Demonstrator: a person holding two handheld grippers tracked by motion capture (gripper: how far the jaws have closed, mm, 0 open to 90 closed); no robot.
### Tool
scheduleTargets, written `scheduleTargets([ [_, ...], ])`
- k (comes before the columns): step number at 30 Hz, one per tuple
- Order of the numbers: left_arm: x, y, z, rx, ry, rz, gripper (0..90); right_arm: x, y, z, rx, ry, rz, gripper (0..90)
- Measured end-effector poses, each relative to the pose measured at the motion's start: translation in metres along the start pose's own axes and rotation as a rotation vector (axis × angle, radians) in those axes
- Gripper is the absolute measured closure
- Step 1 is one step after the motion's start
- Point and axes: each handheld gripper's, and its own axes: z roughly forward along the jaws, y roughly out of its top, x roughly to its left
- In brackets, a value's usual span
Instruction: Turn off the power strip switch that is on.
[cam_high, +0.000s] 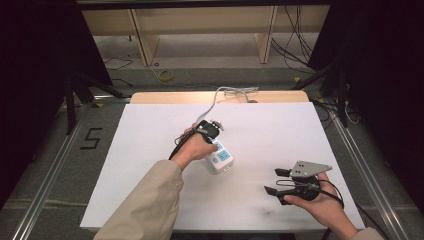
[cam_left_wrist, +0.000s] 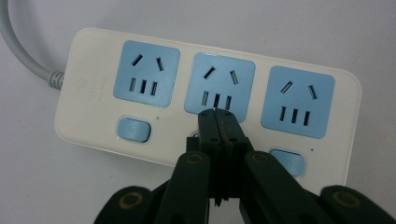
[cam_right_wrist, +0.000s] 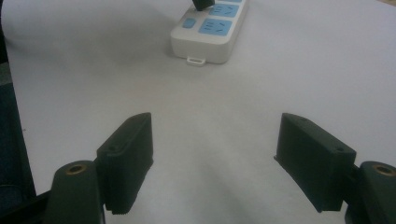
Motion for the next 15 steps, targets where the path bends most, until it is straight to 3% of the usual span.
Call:
scheduleTargets([
  [15,-0.0013,0.0013,0.0004,0.004,0.009,-0.001,90.0,0.0000,-0.0001,0.0003,0.001,0.001,-0.002,27.7],
])
